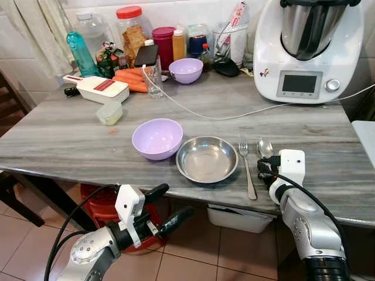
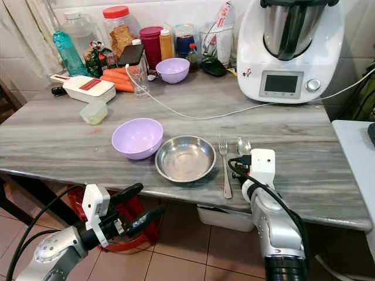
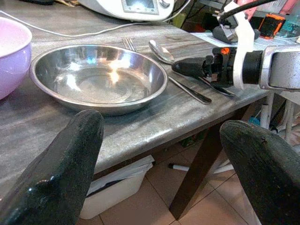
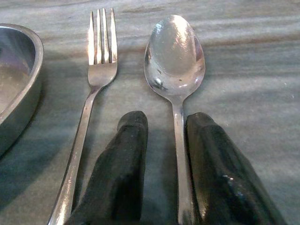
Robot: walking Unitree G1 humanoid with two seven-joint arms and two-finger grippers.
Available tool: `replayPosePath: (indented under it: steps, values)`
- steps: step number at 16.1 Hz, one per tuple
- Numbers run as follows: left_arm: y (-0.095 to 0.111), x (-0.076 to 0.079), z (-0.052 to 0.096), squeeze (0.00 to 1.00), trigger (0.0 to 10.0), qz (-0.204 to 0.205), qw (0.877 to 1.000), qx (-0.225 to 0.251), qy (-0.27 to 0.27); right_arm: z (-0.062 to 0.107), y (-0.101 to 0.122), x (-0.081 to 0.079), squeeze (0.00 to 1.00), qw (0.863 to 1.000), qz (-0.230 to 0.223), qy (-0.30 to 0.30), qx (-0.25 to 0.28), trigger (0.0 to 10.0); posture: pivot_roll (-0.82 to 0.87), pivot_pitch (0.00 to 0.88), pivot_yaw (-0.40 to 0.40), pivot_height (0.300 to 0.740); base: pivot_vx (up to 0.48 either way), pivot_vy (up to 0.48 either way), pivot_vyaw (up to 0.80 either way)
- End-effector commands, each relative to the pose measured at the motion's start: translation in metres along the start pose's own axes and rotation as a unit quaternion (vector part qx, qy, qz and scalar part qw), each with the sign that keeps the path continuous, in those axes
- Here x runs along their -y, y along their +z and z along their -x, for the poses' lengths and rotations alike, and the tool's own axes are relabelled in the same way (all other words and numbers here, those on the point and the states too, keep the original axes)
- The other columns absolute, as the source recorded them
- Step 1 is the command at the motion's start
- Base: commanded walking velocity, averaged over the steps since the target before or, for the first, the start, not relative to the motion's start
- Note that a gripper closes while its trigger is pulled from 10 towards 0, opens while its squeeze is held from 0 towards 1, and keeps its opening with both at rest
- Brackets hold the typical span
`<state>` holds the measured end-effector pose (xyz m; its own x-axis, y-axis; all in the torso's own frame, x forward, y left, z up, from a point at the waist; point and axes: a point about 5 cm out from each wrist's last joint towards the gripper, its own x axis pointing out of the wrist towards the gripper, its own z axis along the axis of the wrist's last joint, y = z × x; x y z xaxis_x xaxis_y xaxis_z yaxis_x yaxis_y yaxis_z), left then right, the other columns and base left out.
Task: Setting the table
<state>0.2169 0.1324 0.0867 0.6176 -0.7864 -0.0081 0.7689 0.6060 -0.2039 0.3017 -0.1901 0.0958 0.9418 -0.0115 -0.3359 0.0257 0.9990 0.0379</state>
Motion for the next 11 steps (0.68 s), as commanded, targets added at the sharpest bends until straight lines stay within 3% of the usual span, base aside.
replayPosePath:
  steps: [1, 8, 11]
  values:
    - [0.005, -0.001, 0.0, 0.0, 10.0, -0.011, 1.0, -0.003, -0.006, -0.002, 0.001, -0.001, 1.0, 1.0, -0.001, 0.002, 0.001, 10.0, -0.09, 0.011, 0.108, 0.74, 0.0, 0.0, 0.0]
    - [0.003, -0.001, -0.001, 0.0, 10.0, -0.014, 1.0, -0.006, -0.008, -0.005, 0.003, -0.004, 1.0, 1.0, -0.006, 0.002, 0.006, 10.0, -0.09, 0.01, 0.112, 0.74, 0.0, 0.0, 0.0]
    - [0.007, -0.002, -0.004, 0.0, 10.0, -0.016, 1.0, 0.007, -0.004, 0.003, 0.022, 0.001, 1.0, 0.997, -0.031, -0.015, 0.069, 10.0, -0.09, 0.003, 0.111, 0.74, 0.0, 0.0, 0.0]
